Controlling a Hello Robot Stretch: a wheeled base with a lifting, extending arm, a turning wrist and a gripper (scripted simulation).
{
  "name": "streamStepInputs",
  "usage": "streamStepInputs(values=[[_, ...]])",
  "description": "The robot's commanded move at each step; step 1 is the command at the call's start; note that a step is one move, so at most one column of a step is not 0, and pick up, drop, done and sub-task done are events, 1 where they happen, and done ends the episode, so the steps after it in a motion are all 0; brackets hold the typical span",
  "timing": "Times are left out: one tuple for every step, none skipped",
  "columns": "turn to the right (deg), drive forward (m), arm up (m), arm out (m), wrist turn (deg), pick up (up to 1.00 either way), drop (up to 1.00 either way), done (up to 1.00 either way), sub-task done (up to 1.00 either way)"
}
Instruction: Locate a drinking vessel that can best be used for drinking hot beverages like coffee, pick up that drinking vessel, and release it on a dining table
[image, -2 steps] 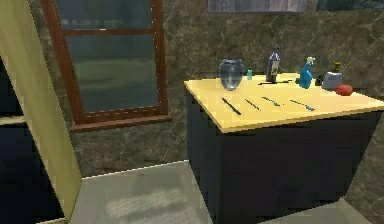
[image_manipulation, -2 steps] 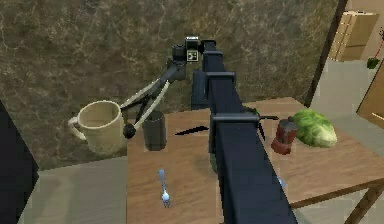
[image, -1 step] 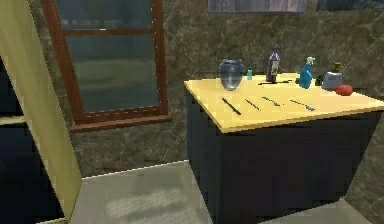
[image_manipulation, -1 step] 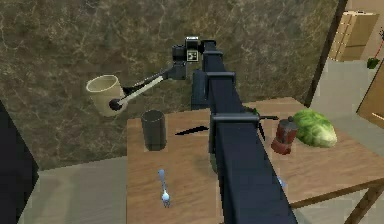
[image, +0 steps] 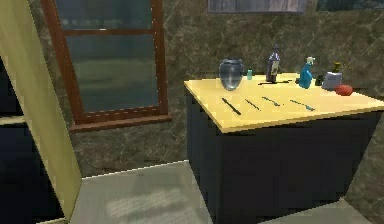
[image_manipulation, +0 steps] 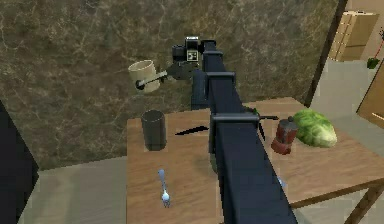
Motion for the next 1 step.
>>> streamStepInputs(values=[[0.0,0.0,0.0,0.0,45.0,0.0,0.0,0.0,0.0]])
